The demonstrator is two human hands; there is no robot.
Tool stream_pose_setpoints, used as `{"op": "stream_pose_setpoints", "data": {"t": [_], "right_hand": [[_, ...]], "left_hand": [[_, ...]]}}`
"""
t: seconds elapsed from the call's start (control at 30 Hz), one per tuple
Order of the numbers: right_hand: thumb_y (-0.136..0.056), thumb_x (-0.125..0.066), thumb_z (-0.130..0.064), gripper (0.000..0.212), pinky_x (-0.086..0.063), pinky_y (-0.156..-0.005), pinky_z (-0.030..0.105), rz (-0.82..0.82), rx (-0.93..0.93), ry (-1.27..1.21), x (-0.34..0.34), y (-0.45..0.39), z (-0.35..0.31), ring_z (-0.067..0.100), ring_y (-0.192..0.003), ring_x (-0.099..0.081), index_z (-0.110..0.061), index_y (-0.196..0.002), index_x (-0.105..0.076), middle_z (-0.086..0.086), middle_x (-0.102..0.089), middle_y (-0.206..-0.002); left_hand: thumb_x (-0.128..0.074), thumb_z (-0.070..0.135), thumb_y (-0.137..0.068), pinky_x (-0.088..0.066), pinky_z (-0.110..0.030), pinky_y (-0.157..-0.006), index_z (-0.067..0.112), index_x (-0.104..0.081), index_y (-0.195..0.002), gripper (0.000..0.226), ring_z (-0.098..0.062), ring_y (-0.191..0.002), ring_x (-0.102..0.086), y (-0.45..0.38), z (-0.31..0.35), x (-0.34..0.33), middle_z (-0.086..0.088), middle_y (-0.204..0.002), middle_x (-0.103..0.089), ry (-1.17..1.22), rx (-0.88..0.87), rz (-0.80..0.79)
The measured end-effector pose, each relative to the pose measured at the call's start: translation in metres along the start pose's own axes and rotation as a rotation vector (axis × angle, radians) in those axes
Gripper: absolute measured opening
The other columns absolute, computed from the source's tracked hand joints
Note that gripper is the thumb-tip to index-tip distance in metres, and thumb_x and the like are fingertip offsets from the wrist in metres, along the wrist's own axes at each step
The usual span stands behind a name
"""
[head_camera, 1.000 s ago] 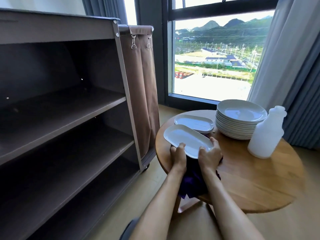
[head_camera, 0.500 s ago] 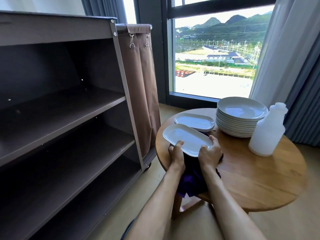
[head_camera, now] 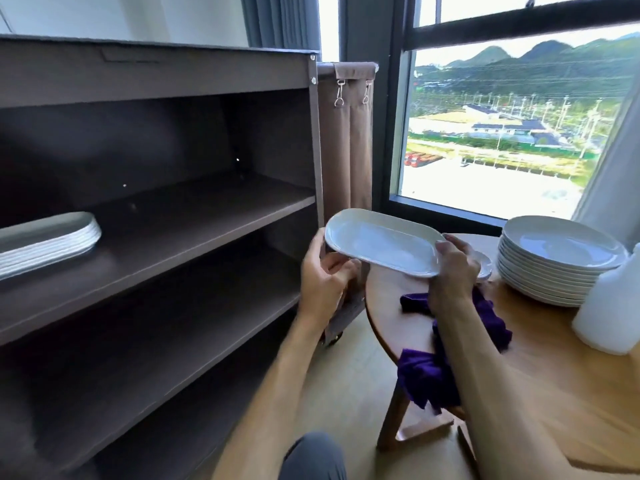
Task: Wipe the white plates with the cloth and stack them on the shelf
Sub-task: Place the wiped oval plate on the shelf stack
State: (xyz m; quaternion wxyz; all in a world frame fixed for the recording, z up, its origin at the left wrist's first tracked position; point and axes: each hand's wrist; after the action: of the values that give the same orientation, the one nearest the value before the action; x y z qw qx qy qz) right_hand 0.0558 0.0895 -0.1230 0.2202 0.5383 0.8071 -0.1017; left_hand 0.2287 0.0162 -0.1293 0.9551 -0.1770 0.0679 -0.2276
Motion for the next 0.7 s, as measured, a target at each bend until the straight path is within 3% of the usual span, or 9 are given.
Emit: {"op": "stream_pose_setpoints", "data": {"t": [0.07,0.17,0.27,0.37,0.5,0.57,0.7], "right_hand": [[-0.095,-0.057,-0.014,0.012,-0.054,-0.074,0.038,-0.108,-0.010,-0.051,-0.034,0.019,0.002,0.025,-0.097,-0.062,-0.019,-0.102,-0.066,0.009,-0.062,-0.104],[-0.085,-0.062,-0.030,0.041,-0.053,-0.075,0.039,-0.291,-0.020,-0.074,-0.081,0.050,0.014,0.027,-0.100,-0.061,-0.010,-0.121,-0.067,0.015,-0.062,-0.113],[-0.077,-0.064,-0.033,0.058,-0.056,-0.079,0.045,-0.423,-0.072,-0.131,-0.127,0.082,0.031,0.027,-0.101,-0.062,-0.006,-0.129,-0.062,0.013,-0.062,-0.114],[-0.087,-0.063,-0.025,0.043,-0.057,-0.087,0.047,-0.489,-0.119,-0.148,-0.170,0.108,0.054,0.027,-0.108,-0.062,-0.010,-0.126,-0.057,0.011,-0.061,-0.119],[-0.095,-0.059,-0.022,0.030,-0.058,-0.080,0.036,-0.608,-0.169,-0.110,-0.228,0.144,0.077,0.030,-0.117,-0.062,-0.012,-0.123,-0.058,0.013,-0.061,-0.129],[-0.097,-0.058,-0.022,0.030,-0.060,-0.082,0.035,-0.688,-0.182,-0.082,-0.257,0.166,0.086,0.028,-0.117,-0.063,-0.012,-0.126,-0.059,0.012,-0.061,-0.130],[-0.099,-0.060,-0.029,0.035,-0.056,-0.095,0.039,-0.830,-0.150,0.004,-0.309,0.205,0.105,0.013,-0.115,-0.059,-0.019,-0.132,-0.059,-0.004,-0.060,-0.125]], "left_hand": [[-0.075,0.002,-0.089,-0.057,-0.030,-0.098,0.022,-0.048,-0.144,0.065,-0.010,-0.118,-0.065,0.000,0.011,0.028,0.009,-0.131,-0.064,-0.023,-0.045,0.096],[-0.082,0.006,-0.084,-0.053,-0.024,-0.102,0.034,-0.040,-0.144,0.079,-0.002,-0.117,-0.064,0.001,0.022,0.071,0.022,-0.130,-0.058,-0.005,-0.057,0.211],[-0.085,0.010,-0.082,-0.049,-0.035,-0.111,0.018,-0.037,-0.155,0.088,-0.009,-0.124,-0.062,0.000,0.026,0.121,0.008,-0.140,-0.058,-0.049,-0.083,0.329],[-0.088,0.014,-0.081,-0.046,-0.038,-0.114,0.013,-0.034,-0.157,0.094,-0.011,-0.126,-0.061,-0.002,0.030,0.170,0.000,-0.141,-0.060,-0.095,-0.101,0.435],[-0.090,0.033,-0.077,-0.043,-0.037,-0.117,0.017,-0.037,-0.156,0.096,-0.011,-0.132,-0.055,0.000,0.040,0.234,0.002,-0.145,-0.056,-0.227,-0.140,0.604],[-0.089,0.040,-0.075,-0.040,-0.034,-0.118,0.019,-0.041,-0.153,0.094,-0.009,-0.135,-0.050,0.002,0.048,0.267,0.006,-0.146,-0.054,-0.307,-0.169,0.699],[-0.088,0.033,-0.078,-0.031,-0.027,-0.117,0.017,-0.042,-0.152,0.088,-0.005,-0.136,-0.042,0.003,0.066,0.320,0.008,-0.146,-0.051,-0.414,-0.162,0.878]]}}
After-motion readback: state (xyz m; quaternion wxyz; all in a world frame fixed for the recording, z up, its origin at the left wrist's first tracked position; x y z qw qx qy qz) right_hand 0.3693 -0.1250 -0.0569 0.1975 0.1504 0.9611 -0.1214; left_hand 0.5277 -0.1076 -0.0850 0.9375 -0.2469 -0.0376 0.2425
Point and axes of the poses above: each hand's wrist, its own y-axis away from the middle knuckle, its own x-axis out of the back of the hand, z = x × y
